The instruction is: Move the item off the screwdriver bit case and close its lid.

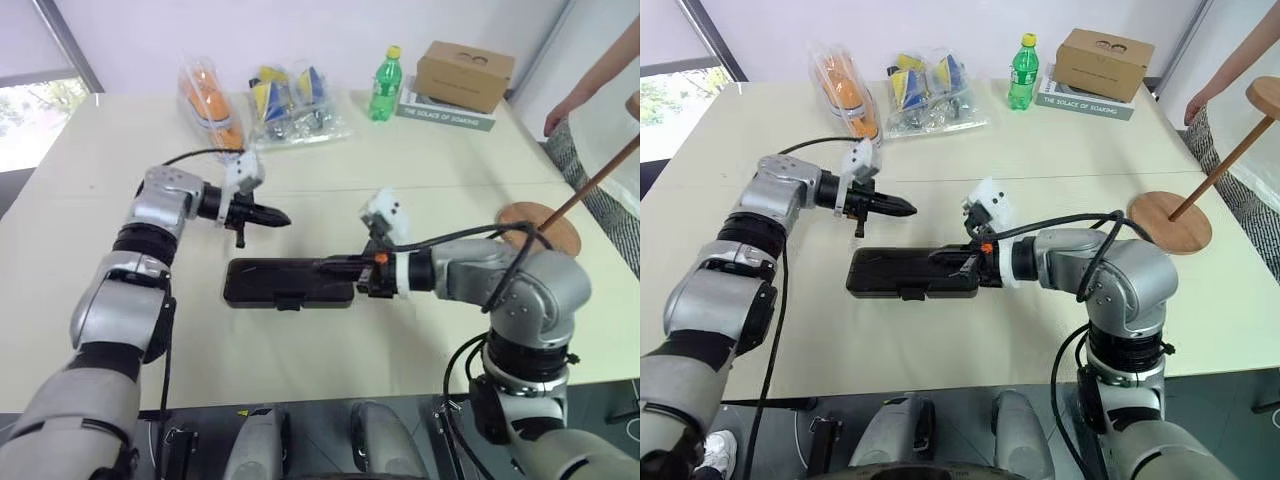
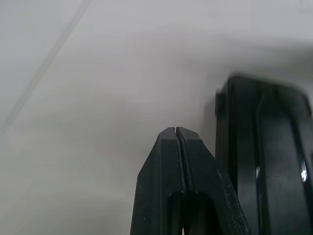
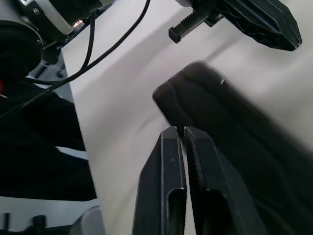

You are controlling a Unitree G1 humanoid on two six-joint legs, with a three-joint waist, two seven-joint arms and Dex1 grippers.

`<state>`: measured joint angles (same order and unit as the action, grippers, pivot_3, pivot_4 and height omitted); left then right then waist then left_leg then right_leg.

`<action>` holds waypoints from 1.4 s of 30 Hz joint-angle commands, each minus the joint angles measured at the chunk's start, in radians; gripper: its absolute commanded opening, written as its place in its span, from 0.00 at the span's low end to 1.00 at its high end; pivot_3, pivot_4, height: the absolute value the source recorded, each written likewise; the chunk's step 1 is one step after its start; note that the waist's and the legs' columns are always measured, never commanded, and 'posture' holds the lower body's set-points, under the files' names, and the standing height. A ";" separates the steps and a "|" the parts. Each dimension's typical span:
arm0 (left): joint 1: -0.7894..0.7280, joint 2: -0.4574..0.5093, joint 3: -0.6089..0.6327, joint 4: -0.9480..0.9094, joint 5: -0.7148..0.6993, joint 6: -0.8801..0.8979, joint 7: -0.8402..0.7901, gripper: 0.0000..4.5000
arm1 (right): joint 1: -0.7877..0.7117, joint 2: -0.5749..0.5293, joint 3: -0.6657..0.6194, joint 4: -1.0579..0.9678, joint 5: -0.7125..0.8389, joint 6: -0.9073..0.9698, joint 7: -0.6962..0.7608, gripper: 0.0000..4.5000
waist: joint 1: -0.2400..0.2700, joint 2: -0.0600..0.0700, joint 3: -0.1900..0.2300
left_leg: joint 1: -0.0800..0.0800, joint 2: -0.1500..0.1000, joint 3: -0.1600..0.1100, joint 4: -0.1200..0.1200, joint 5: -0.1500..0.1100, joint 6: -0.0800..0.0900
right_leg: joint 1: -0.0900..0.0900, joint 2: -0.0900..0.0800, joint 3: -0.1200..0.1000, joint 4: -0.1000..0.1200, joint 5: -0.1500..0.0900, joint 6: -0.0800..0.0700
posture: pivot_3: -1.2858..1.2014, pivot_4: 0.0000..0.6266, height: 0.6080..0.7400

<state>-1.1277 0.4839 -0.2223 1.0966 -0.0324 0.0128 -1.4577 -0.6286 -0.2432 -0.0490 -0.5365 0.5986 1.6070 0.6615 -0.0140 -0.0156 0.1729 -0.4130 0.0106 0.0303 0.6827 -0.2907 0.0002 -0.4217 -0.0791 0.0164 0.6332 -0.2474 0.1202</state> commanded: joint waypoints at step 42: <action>0.022 -0.098 0.006 0.061 0.126 -0.216 -0.023 0.00 | 0.229 0.373 0.072 0.118 0.256 0.007 -0.933 0.01 | -0.004 0.000 -0.001 | -0.008 0.000 -0.002 0.002 0.000 0.000 | -0.006 0.000 -0.001 0.002 0.000 0.000 | 0.52 0.24 1.00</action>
<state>-1.1081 0.3837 -0.2135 1.1843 0.0886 -0.1839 -1.4665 -0.3997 0.1166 0.0203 -0.4056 0.8634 1.6076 -0.2663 -0.0185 -0.0158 0.1724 -0.4206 0.0104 0.0283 0.6843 -0.2905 0.0001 -0.4279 -0.0794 0.0157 0.6347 -0.2471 0.1207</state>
